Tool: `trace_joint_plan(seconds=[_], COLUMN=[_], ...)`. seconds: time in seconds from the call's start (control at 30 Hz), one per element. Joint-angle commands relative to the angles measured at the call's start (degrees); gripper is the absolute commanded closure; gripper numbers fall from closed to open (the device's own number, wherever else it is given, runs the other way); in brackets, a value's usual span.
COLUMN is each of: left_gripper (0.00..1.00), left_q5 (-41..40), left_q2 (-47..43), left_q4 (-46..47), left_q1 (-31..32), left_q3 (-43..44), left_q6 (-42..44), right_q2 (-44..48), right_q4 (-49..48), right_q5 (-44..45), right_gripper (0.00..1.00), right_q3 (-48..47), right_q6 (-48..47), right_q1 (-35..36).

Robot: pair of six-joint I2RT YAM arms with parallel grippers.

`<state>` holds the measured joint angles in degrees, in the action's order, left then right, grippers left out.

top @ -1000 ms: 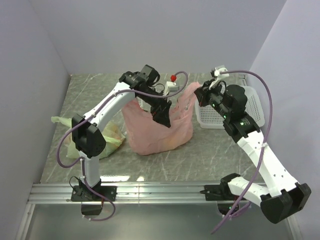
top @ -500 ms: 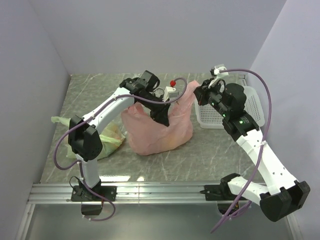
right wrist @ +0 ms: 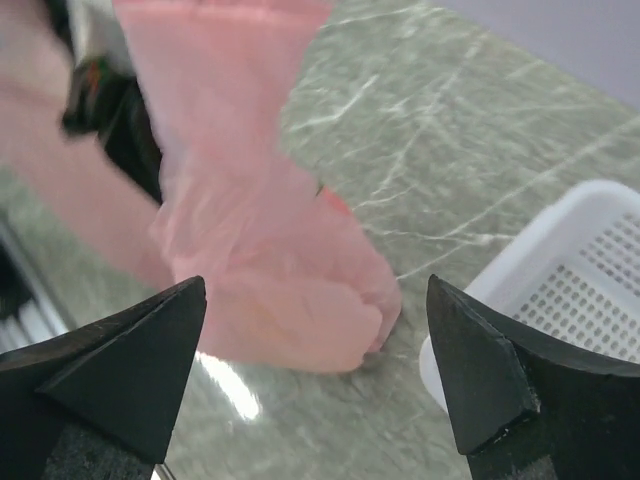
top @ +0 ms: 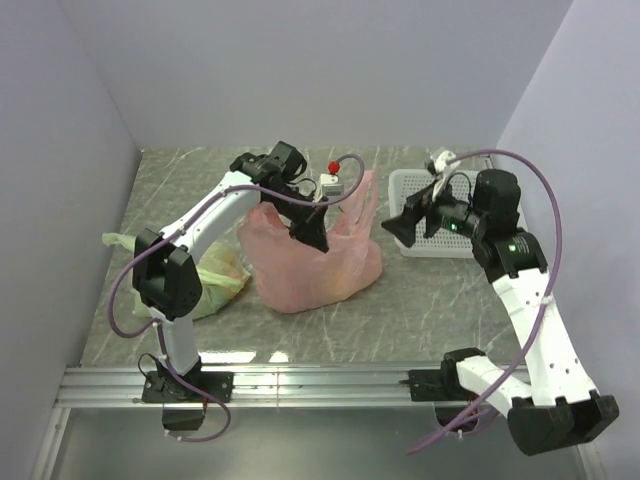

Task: Place the fake fruits into the plastic bag and tie a complex knot

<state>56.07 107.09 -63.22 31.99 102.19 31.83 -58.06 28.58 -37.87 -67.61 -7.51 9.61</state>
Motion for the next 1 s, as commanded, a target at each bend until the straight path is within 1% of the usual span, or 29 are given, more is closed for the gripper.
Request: trace_joint_plan(seconds=[0.0,0.1,0.13,0.2,0.23,0.27,0.37,0.47,0.6,0.7,0.73,0.8,0.83,0.87,0.9,0.93,0.97], left_gripper=[0.98,0.97,0.97,0.96,0.96,0.96,0.96,0.95,0.94,0.94,0.94,0.94,0.94,0.94,0.95,0.95,0.95], left_q5=[5.36,7.2,7.73,8.35,8.44,8.35,8.53,8.61,8.52,8.88,8.96,8.88,8.79,8.79,8.7,8.79,8.79], left_q2=[-1.18,-0.74,-0.74,-0.57,-0.22,-0.04,1.01,2.16,3.21,3.39,3.39,3.39,3.22,3.21,3.21,3.04,2.95], left_q4=[-6.11,-8.14,-8.84,-9.99,-10.43,-11.3,-12.89,-14.03,-14.74,-14.04,-13.95,-14.03,-14.03,-13.86,-13.68,-12.9,-12.28], left_q1=[0.27,0.27,0.27,0.27,0.36,0.44,0.36,0.44,0.53,0.62,0.53,0.53,0.53,0.62,0.53,0.62,0.62], left_q3=[2.48,2.84,2.92,3.45,3.8,4.33,5.82,7.22,8.29,8.2,8.11,7.59,7.32,7.15,7.14,7.14,6.97], left_q6=[7.69,9.55,9.91,11.48,12.02,12.37,13.34,14.22,14.66,14.13,14.05,14.74,14.83,14.75,14.57,14.22,13.09], right_q2=[4.71,5.24,5.07,3.75,3.05,2.09,-3.7,-7.49,-10.05,-12.42,-12.86,-13.57,-13.83,-14.35,-14.62,-14.88,-15.5], right_q4=[5.53,-0.96,-7.07,-13.95,-18.86,-20.39,-22.25,-20.67,-21.37,-22.95,-25.04,-27.77,-28.31,-28.49,-28.49,-28.49,-28.4], right_q5=[-11.86,-18.01,-20.21,-21.72,-22.07,-22.25,-23.04,-25.14,-26.11,-26.82,-27.17,-27.35,-27.43,-27.35,-27.52,-27.7,-27.35], right_gripper=[0.02,0.01,0.01,0.0,0.0,0.0,0.0,0.0,0.0,0.0,0.0,0.04,0.13,0.19,0.29,0.55,0.7], right_q3=[3.87,9.05,10.38,13.72,14.17,14.44,12.69,10.05,9.52,9.43,9.52,9.87,9.87,9.52,9.34,8.99,8.3], right_q6=[-12.78,-15.08,-14.56,-12.62,-12.36,-12.88,-15.07,-17.97,-19.82,-17.81,-16.76,-14.21,-12.98,-12.45,-11.83,-10.7,-10.08], right_q1=[-0.29,-0.29,-0.2,0.06,0.5,1.37,3.74,6.11,9.28,10.52,10.61,11.04,11.31,11.31,11.4,11.4,11.4])
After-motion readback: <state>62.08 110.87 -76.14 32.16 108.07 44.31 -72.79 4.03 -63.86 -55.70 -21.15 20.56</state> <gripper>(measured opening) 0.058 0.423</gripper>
